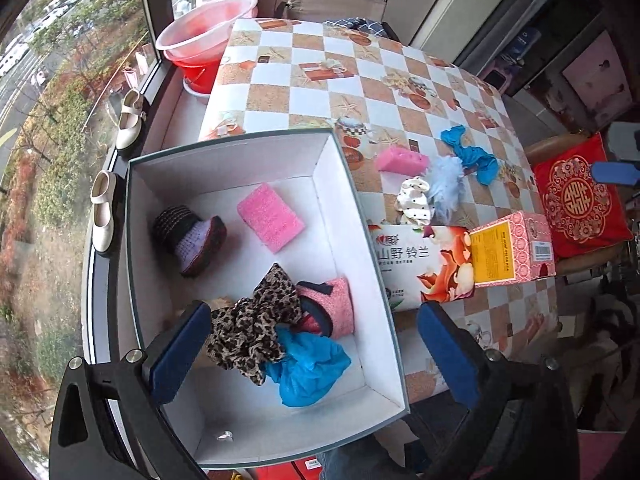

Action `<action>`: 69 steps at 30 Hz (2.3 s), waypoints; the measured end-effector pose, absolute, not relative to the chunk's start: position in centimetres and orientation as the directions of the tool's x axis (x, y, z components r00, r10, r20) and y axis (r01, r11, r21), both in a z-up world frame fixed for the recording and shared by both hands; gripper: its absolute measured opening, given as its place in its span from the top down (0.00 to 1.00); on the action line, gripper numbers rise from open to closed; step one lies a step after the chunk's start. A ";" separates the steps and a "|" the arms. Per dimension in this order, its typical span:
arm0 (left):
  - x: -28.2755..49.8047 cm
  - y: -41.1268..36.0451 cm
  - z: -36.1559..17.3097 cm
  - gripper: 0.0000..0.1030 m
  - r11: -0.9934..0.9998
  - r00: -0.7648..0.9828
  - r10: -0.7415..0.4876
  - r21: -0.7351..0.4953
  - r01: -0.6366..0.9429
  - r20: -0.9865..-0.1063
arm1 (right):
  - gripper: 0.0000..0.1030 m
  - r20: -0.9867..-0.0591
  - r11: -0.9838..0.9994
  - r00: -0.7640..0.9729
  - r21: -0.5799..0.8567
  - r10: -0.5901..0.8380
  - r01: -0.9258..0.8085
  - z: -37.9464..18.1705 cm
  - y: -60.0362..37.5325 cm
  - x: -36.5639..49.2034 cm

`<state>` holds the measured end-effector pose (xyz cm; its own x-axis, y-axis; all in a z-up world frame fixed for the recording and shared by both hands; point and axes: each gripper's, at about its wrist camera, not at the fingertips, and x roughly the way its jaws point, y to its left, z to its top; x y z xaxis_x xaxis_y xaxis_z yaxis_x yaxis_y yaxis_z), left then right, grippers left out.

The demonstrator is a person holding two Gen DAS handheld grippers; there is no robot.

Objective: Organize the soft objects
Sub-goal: 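Move both tools back to the remaining soft items on the table, then grasp the second pink foam block with the left tool while the right tool grasps the light-blue fluffy boa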

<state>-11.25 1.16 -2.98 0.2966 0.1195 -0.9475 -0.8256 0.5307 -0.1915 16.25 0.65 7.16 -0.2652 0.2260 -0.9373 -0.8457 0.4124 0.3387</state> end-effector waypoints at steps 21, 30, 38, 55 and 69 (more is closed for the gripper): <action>3.4 4.2 -4.2 0.00 0.572 0.050 0.166 0.055 -0.818 -0.985 | 0.00 -0.906 0.270 -0.401 0.355 -0.137 -0.895 -16.4 10.2 27.5; 10.9 7.7 -10.3 0.00 0.662 -0.095 0.126 0.155 -0.733 -0.987 | 0.01 -0.966 0.128 -0.080 0.050 -0.245 -0.991 -19.8 6.5 28.0; 15.0 9.5 -17.0 0.00 0.665 -0.096 -0.155 -0.032 -0.746 -0.983 | 0.00 -0.960 0.425 -0.157 0.044 -0.234 -0.904 -19.7 -3.6 37.7; 13.3 15.0 -14.7 0.00 0.568 -0.049 -0.057 0.008 -0.823 -0.997 | 0.00 -0.962 0.480 -0.271 0.230 -0.017 -0.847 -15.8 -7.2 37.9; 10.3 18.1 -18.7 0.00 0.220 0.035 -0.185 -0.076 -0.972 -0.982 | 0.00 -0.962 0.389 -0.262 0.211 -0.081 -0.897 -19.9 -5.2 33.0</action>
<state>10.32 18.07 -18.70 0.0350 -0.1846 -0.9822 -0.9725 0.2203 -0.0760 32.95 -5.16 -19.86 -0.2617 -0.0809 -0.9617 -0.8965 0.3894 0.2113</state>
